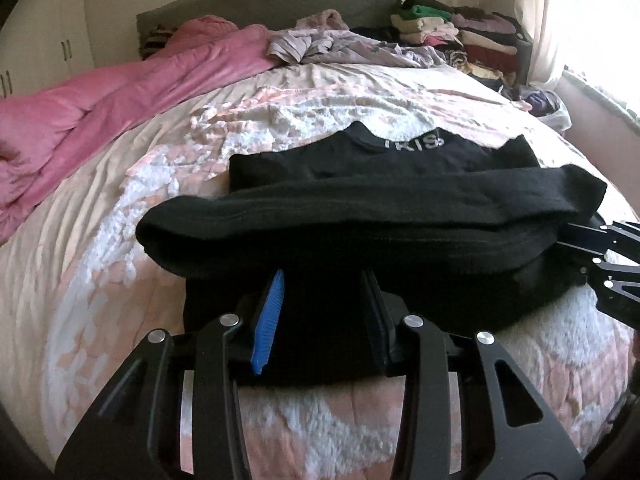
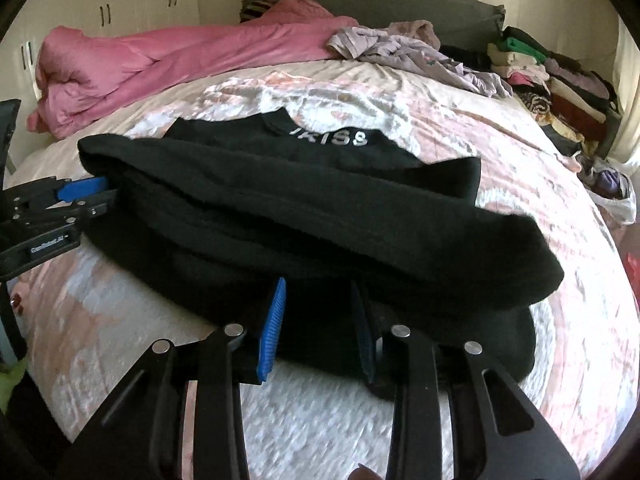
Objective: Fold small clothes
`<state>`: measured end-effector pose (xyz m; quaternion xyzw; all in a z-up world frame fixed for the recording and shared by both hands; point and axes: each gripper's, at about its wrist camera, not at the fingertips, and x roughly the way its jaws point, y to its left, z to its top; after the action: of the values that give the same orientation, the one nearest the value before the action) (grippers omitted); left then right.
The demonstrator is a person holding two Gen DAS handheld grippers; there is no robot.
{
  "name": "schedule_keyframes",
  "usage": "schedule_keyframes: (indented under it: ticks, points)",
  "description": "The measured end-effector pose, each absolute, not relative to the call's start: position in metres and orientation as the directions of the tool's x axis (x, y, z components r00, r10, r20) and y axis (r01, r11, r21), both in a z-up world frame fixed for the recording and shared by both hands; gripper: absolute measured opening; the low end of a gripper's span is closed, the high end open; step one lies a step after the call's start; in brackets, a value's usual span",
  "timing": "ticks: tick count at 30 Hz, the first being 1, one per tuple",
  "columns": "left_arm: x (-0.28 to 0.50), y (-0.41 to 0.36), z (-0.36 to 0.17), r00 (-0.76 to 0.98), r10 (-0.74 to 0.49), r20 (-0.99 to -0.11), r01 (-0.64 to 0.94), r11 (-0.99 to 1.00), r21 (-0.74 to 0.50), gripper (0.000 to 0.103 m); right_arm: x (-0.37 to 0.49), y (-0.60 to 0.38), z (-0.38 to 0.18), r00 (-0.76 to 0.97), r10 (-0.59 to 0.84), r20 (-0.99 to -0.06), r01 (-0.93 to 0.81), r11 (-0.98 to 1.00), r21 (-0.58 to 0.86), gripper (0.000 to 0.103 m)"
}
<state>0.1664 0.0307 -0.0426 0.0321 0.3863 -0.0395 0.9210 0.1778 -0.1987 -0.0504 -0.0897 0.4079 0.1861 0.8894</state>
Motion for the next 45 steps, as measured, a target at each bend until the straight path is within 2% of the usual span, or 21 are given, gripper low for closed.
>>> schedule_keyframes:
  ticks: [12,14,16,19,21,24,26,28,31,32,37,38,39,40,41,42,43,45]
  points:
    - [0.227,0.042,-0.039,0.679,-0.029,-0.733,0.052,0.999,0.009,0.031,0.238,-0.21,-0.029,0.677,0.233,-0.698,-0.346,0.938,-0.022,0.033]
    - [0.24,0.047,-0.039,0.666,-0.036,-0.745,0.038,0.999,-0.014,0.031,0.245,-0.22,-0.023,0.701,0.227,-0.676,-0.319,0.948,-0.013,0.036]
    - [0.255,0.054,-0.037,0.661,-0.028,-0.75,0.008,1.0,-0.03,0.031,0.247,-0.235,-0.016,0.728,0.221,-0.649,-0.284,0.959,0.008,0.045]
    - [0.267,0.066,-0.029,0.683,0.01,-0.731,-0.042,0.999,-0.026,0.031,0.249,-0.264,-0.011,0.756,0.202,-0.623,-0.22,0.974,0.049,0.048]
    - [0.268,0.076,-0.023,0.697,0.01,-0.717,-0.063,0.997,-0.048,0.032,0.25,-0.28,-0.011,0.763,0.17,-0.624,-0.178,0.983,0.051,0.05]
    - [0.262,0.091,-0.019,0.71,0.02,-0.704,-0.088,0.994,-0.06,0.042,0.252,-0.296,-0.016,0.764,0.118,-0.635,-0.13,0.991,0.027,0.052]
    - [0.261,0.102,-0.023,0.699,0.032,-0.714,-0.107,0.992,-0.061,0.042,0.259,-0.306,-0.021,0.752,0.098,-0.652,-0.105,0.994,0.028,0.055]
    - [0.264,0.113,-0.029,0.679,0.042,-0.733,-0.124,0.991,-0.058,0.042,0.265,-0.307,-0.026,0.733,0.097,-0.673,-0.11,0.994,0.023,0.065]
    - [0.274,0.12,-0.036,0.644,0.028,-0.765,-0.112,0.992,-0.058,0.047,0.273,-0.304,-0.033,0.724,0.077,-0.686,-0.116,0.993,-0.011,0.065]
    - [0.278,0.121,-0.039,0.633,0.026,-0.774,-0.106,0.993,-0.054,0.052,0.276,-0.303,-0.036,0.718,0.08,-0.691,-0.122,0.992,-0.012,0.065]
    - [0.29,0.121,-0.052,0.601,0.003,-0.799,-0.087,0.994,-0.062,0.053,0.295,-0.292,-0.05,0.694,0.067,-0.717,-0.153,0.987,-0.055,0.065]
    - [0.29,0.119,-0.054,0.601,0.005,-0.8,-0.084,0.995,-0.056,0.053,0.298,-0.288,-0.053,0.687,0.072,-0.723,-0.166,0.984,-0.06,0.064]
    - [0.29,0.118,-0.055,0.603,0.007,-0.797,-0.079,0.996,-0.051,0.052,0.299,-0.286,-0.055,0.682,0.079,-0.727,-0.18,0.982,-0.061,0.057]
    - [0.29,0.117,-0.057,0.608,0.004,-0.794,-0.073,0.996,-0.051,0.049,0.3,-0.283,-0.057,0.68,0.084,-0.729,-0.19,0.98,-0.064,0.04]
    - [0.29,0.116,-0.057,0.611,-0.004,-0.791,-0.066,0.996,-0.056,0.036,0.301,-0.281,-0.059,0.678,0.089,-0.73,-0.2,0.977,-0.066,0.034]
    - [0.287,0.114,-0.058,0.617,-0.03,-0.786,-0.05,0.996,-0.078,0.017,0.301,-0.28,-0.06,0.673,0.101,-0.732,-0.213,0.975,-0.061,0.02]
    - [0.287,0.113,-0.058,0.622,-0.04,-0.782,-0.043,0.995,-0.085,0.01,0.3,-0.279,-0.061,0.668,0.119,-0.735,-0.229,0.972,-0.051,0.01]
    - [0.282,0.106,-0.054,0.646,-0.015,-0.764,-0.03,0.999,-0.044,0.005,0.298,-0.28,-0.056,0.677,0.128,-0.725,-0.235,0.971,-0.047,0.008]
